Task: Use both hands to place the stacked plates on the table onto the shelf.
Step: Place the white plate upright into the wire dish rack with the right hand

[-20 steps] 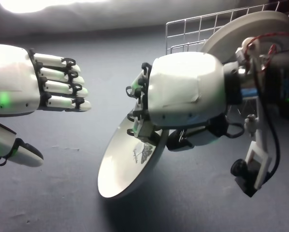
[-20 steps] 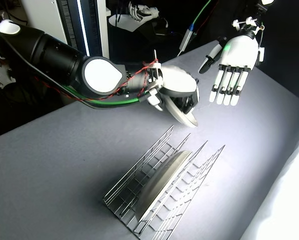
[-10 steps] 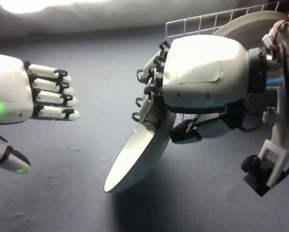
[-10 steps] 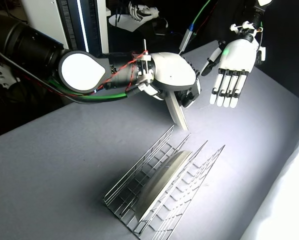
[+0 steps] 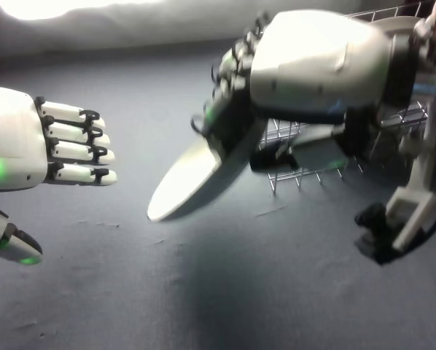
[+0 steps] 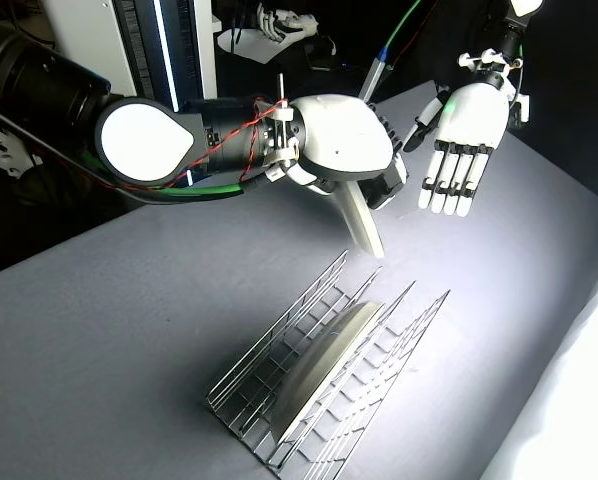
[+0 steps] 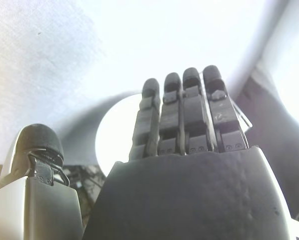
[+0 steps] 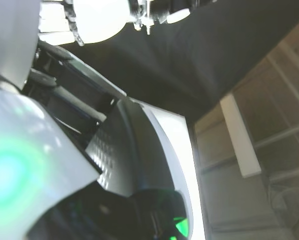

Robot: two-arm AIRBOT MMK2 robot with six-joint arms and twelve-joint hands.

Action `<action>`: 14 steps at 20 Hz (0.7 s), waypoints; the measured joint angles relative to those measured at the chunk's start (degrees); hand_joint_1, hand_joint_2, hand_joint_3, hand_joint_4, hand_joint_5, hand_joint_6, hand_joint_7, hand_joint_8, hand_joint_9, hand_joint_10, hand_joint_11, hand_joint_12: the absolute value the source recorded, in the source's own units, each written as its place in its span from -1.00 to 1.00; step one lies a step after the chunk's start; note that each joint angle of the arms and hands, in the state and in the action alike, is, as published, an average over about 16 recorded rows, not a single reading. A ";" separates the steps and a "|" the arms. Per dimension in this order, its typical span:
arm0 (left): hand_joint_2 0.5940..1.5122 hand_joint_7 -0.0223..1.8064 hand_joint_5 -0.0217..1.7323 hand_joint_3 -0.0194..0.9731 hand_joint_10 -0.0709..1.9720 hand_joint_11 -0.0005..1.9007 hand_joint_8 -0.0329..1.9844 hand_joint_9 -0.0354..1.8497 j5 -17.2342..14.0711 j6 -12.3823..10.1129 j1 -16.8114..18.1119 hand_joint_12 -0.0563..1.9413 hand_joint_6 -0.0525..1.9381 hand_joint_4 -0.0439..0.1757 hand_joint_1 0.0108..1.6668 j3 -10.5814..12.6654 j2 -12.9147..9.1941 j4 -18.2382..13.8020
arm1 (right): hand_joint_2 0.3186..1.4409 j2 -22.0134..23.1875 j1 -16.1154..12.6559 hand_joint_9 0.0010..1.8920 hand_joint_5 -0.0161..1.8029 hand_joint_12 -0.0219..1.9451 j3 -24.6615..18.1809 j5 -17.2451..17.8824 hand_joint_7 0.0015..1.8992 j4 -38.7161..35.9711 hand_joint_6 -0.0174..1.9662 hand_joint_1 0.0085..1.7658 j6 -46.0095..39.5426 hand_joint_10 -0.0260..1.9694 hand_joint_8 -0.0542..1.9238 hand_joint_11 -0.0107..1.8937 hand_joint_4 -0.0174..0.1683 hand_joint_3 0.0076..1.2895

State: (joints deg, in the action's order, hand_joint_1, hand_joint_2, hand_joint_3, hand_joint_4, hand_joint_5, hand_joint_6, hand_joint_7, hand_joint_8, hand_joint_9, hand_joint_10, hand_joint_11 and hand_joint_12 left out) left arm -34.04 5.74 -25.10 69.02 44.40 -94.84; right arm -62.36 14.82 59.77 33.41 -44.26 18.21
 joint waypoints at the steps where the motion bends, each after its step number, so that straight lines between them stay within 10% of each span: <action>1: 0.13 -0.80 -0.79 -0.94 -0.92 -0.98 -0.97 -0.81 0.00 -0.02 -0.04 -0.60 -0.94 -0.56 -0.99 -0.01 0.00 -0.08 | 0.19 0.13 -0.28 0.14 0.14 0.19 -0.08 -0.07 0.18 0.84 -0.17 0.48 -0.15 -0.22 -0.25 -0.16 -0.82 -0.99; 14: 0.13 -0.79 -0.79 -0.94 -0.92 -0.98 -0.97 -0.81 -0.02 -0.20 -0.13 -0.60 -0.94 -0.56 -0.98 -0.21 0.00 -0.65 | 0.19 2.20 -3.79 0.06 0.11 0.19 -3.07 -2.98 0.18 13.80 -0.17 0.53 -2.01 0.05 -0.25 -0.17 -0.90 -0.99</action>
State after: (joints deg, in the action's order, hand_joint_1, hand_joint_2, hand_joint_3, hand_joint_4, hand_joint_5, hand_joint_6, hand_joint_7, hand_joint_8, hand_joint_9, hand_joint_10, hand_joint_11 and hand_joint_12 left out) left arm -34.06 5.54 -25.23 68.82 44.40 -95.49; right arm -60.16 11.02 56.70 30.43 -30.47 16.20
